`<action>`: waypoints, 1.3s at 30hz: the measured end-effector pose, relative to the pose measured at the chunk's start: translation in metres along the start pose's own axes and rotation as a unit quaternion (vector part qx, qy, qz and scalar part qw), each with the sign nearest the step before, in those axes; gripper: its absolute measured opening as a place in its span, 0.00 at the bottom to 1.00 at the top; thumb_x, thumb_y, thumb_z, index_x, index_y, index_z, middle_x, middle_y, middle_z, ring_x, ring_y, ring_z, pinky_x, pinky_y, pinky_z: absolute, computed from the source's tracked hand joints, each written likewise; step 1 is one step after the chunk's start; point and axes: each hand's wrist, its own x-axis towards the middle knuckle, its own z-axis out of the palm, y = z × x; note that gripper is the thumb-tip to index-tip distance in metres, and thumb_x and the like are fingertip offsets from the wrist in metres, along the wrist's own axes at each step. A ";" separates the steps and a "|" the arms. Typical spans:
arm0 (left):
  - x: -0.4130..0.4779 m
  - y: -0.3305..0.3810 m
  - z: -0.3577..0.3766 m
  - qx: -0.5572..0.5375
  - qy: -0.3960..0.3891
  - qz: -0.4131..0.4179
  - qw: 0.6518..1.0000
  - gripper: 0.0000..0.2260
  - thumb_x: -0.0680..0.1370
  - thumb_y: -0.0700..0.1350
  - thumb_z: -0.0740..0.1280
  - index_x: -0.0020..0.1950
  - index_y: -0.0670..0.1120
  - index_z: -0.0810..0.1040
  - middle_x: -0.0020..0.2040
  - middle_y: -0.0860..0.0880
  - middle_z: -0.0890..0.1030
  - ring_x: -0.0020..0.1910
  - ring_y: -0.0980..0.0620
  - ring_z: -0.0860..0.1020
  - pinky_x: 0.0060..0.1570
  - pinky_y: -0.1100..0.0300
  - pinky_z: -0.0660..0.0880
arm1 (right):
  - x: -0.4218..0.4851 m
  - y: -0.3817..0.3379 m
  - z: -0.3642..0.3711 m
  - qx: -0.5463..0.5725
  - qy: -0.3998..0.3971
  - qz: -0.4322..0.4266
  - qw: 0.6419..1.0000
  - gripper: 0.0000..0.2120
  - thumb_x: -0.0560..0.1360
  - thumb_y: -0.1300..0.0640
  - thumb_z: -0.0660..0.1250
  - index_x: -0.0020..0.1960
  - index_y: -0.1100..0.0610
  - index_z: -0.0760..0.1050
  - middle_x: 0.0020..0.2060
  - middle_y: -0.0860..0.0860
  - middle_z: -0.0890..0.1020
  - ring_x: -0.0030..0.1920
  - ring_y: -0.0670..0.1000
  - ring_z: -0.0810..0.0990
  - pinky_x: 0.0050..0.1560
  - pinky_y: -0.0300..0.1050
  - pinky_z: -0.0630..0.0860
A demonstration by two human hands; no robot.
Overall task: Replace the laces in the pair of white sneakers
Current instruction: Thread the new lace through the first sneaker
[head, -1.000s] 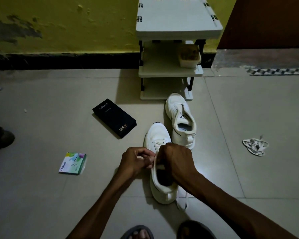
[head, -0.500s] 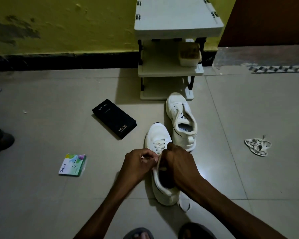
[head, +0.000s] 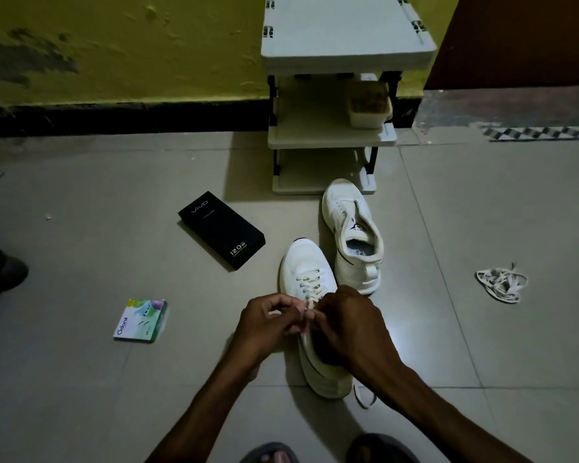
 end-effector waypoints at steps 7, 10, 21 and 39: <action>-0.004 0.022 -0.005 0.106 0.060 0.024 0.992 0.03 0.76 0.42 0.70 0.45 0.45 0.84 0.34 0.49 0.84 0.33 0.52 0.81 0.38 0.56 0.79 | 0.002 0.001 0.011 0.040 0.007 0.108 0.993 0.12 0.69 0.41 0.72 0.40 0.48 0.76 0.40 0.44 0.76 0.38 0.44 0.73 0.34 0.27 0.60; -0.003 0.064 -0.025 -0.081 0.087 0.086 0.989 0.05 0.77 0.34 0.67 0.45 0.40 0.82 0.32 0.49 0.82 0.31 0.55 0.77 0.33 0.66 0.76 | -0.001 0.004 0.011 0.053 0.002 0.129 0.990 0.14 0.68 0.40 0.74 0.37 0.48 0.74 0.37 0.43 0.76 0.37 0.44 0.74 0.33 0.29 0.62; -0.020 0.112 -0.014 -0.476 -0.120 0.082 0.867 0.03 0.76 0.36 0.62 0.44 0.43 0.72 0.42 0.48 0.77 0.42 0.53 0.79 0.45 0.56 0.80 | -0.009 0.000 0.007 0.007 0.058 0.123 0.991 0.28 0.61 0.31 0.73 0.48 0.47 0.65 0.42 0.44 0.70 0.41 0.46 0.70 0.34 0.40 0.63; -0.042 0.146 -0.011 -0.344 -0.126 0.123 0.922 0.03 0.78 0.41 0.63 0.46 0.47 0.76 0.38 0.53 0.77 0.30 0.59 0.68 0.29 0.68 0.65 | -0.005 0.025 -0.001 0.079 -0.005 0.091 0.993 0.18 0.67 0.44 0.75 0.49 0.46 0.72 0.41 0.43 0.76 0.38 0.42 0.74 0.33 0.29 0.64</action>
